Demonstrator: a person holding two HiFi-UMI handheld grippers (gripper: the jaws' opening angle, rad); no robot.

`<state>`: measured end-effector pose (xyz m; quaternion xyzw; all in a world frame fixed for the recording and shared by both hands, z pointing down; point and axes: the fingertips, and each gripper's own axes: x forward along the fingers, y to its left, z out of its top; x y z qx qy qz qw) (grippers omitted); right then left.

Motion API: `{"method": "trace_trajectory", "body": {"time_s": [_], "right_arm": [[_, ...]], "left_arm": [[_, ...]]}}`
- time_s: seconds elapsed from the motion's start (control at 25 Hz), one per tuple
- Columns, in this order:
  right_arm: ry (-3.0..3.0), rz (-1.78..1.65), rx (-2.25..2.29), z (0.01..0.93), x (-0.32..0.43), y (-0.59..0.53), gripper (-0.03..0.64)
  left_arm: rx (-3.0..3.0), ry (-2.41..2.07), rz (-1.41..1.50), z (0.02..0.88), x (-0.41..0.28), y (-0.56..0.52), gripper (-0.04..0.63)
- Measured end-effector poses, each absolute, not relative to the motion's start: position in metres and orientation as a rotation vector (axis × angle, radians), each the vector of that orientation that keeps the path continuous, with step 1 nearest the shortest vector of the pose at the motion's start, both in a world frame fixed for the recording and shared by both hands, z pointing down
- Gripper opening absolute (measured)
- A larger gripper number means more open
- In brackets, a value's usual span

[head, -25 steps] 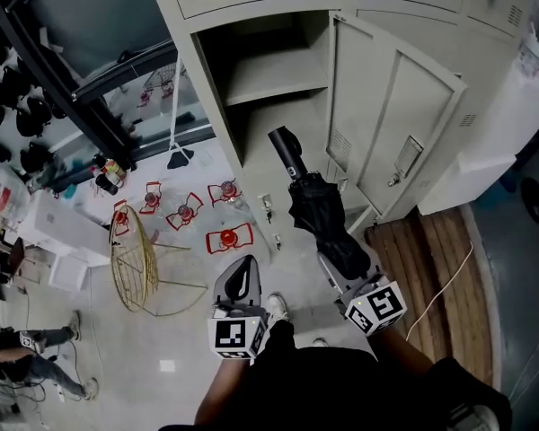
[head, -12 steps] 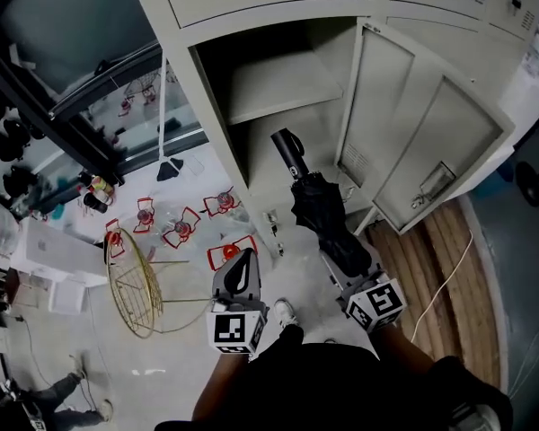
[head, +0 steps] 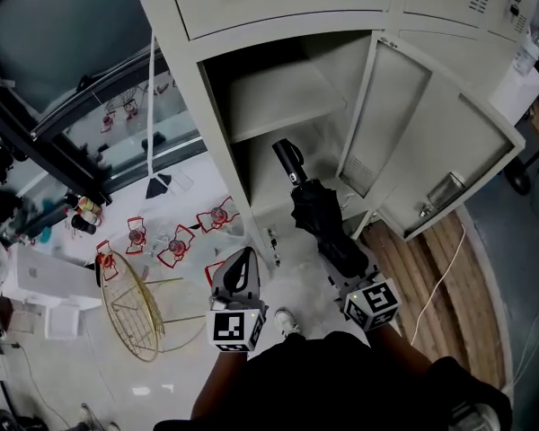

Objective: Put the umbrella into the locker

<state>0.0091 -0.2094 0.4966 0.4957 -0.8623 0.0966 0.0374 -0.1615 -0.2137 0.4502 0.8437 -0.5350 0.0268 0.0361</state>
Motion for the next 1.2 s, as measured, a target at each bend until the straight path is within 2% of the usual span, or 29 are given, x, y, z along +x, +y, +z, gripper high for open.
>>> {"method": "trace_trajectory", "body": {"time_s": [1.2], "right_arm": [[-2.478,0.273,1.497,0.495,-0.006,-0.348,0.218]], "left_arm": [[2.523,-1.665,0.02,0.445,-0.157,-0.275,-0.003]]}}
